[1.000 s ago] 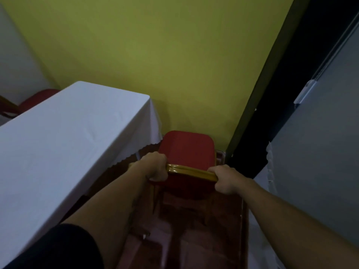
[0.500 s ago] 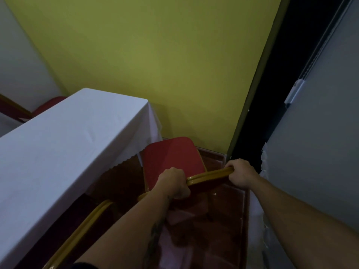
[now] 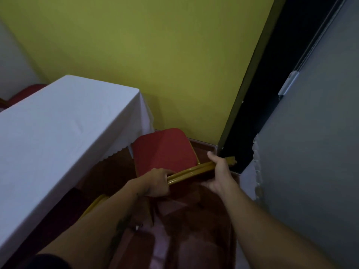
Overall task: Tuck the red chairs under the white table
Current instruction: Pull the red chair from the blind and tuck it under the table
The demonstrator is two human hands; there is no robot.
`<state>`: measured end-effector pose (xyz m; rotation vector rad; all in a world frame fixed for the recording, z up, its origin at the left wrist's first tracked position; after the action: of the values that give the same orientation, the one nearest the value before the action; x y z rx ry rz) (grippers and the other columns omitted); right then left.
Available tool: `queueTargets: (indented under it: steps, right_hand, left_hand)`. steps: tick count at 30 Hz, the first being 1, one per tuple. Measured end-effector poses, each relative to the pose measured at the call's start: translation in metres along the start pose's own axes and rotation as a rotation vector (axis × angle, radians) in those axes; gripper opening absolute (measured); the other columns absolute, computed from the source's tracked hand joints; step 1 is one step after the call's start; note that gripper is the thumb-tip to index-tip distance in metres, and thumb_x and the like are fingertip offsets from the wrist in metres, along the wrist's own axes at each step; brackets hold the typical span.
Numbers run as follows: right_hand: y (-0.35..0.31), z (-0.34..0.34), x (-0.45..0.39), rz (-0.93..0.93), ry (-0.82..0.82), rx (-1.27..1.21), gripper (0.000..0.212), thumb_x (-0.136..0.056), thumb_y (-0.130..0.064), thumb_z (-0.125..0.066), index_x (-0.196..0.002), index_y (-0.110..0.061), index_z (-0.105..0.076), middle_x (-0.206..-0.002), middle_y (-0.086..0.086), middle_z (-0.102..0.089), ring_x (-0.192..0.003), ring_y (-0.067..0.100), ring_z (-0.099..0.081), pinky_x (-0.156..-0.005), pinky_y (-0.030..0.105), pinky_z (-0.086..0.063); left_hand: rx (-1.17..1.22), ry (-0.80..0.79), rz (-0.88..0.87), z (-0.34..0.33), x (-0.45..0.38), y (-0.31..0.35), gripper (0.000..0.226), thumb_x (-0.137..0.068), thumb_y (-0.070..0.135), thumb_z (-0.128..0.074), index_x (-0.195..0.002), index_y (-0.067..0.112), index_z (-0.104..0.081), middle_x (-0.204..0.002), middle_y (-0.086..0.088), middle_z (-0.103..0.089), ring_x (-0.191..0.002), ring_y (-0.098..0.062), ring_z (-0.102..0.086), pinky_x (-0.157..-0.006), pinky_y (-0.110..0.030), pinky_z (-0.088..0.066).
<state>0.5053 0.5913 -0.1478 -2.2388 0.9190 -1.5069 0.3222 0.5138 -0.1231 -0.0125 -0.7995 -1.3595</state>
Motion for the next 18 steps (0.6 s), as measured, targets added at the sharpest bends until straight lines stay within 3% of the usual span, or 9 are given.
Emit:
queueTargets:
  steps: [3, 6, 10, 13, 18]
  right_hand:
    - [0.008, -0.017, -0.002, 0.048, 0.11, 0.011, 0.039, -0.078, -0.017, -0.069, -0.114, -0.006, -0.06, -0.118, 0.019, -0.066, -0.109, 0.045, -0.066, -0.091, 0.069, -0.053]
    - [0.007, -0.022, 0.0, 0.092, 0.187, 0.055, 0.034, -0.068, -0.008, -0.056, -0.102, -0.008, -0.051, -0.103, 0.018, -0.059, -0.101, 0.041, -0.066, -0.084, 0.066, -0.056]
    - [0.001, -0.024, 0.009, 0.154, 0.203, 0.11, 0.024, -0.075, -0.008, -0.054, -0.098, -0.008, -0.048, -0.094, 0.015, -0.053, -0.081, 0.034, -0.059, -0.064, 0.05, -0.055]
    - [-0.01, -0.024, 0.01, 0.174, 0.169, 0.167, 0.022, -0.08, -0.011, -0.056, -0.101, -0.006, -0.052, -0.099, 0.018, -0.054, -0.089, 0.035, -0.059, -0.063, 0.051, -0.053]
    - [-0.024, -0.028, 0.006, 0.197, 0.13, 0.267, 0.009, -0.082, -0.012, -0.054, -0.089, -0.007, -0.052, -0.094, 0.019, -0.055, -0.088, 0.036, -0.059, -0.065, 0.051, -0.054]
  left_hand:
    - [-0.02, -0.002, 0.006, 0.006, 0.003, -0.005, 0.062, -0.083, 0.017, -0.059, -0.144, 0.025, -0.053, -0.126, -0.01, -0.067, -0.111, -0.031, -0.066, -0.09, -0.033, -0.055]
    - [-0.06, -0.016, 0.026, 0.008, 0.007, -0.006, 0.056, -0.082, 0.016, -0.056, -0.137, 0.019, -0.059, -0.126, -0.012, -0.064, -0.109, -0.032, -0.066, -0.092, -0.041, -0.057]
    - [-0.071, 0.031, 0.001, 0.008, 0.014, -0.001, 0.039, -0.082, 0.016, -0.058, -0.119, 0.014, -0.066, -0.117, -0.011, -0.067, -0.103, -0.033, -0.068, -0.08, -0.038, -0.057]
    - [-0.039, 0.041, 0.002, 0.009, 0.018, 0.008, 0.033, -0.085, 0.015, -0.059, -0.118, 0.01, -0.064, -0.114, -0.012, -0.064, -0.105, -0.033, -0.066, -0.073, -0.033, -0.05]
    - [0.014, 0.092, 0.034, 0.005, 0.025, 0.019, 0.031, -0.087, 0.014, -0.059, -0.117, 0.008, -0.063, -0.124, -0.017, -0.063, -0.111, -0.037, -0.064, -0.077, -0.033, -0.049]
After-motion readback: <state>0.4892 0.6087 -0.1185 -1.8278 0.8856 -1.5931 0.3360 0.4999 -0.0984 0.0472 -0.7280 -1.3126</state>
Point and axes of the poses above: each hand's wrist, its own x-axis away from the middle knuckle, its own z-axis out of the back of the hand, y = z × x, the point moved 4 cm from there along -x, towards the middle knuckle
